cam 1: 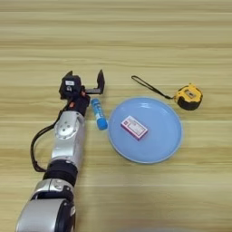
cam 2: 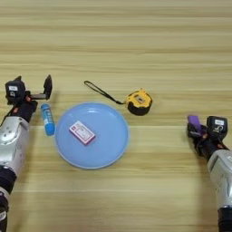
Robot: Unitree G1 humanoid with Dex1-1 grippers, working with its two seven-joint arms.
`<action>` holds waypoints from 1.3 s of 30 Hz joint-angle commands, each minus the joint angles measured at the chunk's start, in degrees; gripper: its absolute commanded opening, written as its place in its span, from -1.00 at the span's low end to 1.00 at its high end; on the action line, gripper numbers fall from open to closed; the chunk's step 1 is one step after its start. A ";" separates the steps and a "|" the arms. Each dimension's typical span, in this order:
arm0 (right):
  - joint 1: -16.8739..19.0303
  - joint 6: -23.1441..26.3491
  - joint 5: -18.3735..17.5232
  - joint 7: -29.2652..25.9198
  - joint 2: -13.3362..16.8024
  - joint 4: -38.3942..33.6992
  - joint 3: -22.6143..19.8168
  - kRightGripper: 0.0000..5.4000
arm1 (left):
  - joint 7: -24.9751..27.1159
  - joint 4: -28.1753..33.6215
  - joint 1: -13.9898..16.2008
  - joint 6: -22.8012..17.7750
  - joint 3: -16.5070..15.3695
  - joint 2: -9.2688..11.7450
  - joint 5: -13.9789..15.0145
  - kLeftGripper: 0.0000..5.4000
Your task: Move the objects on the table
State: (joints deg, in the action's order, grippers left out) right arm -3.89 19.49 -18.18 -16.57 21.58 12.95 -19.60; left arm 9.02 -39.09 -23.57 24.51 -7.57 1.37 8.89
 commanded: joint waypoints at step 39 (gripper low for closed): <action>3.66 9.08 7.18 1.02 -9.41 -30.24 31.03 -0.47 | -0.46 0.30 -0.32 0.13 0.32 -0.04 -0.80 1.00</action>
State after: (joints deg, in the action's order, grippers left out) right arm 0.64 28.42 -11.81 -15.37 12.51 -18.95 10.70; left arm 8.95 -39.01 -23.57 24.69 -7.55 1.37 8.89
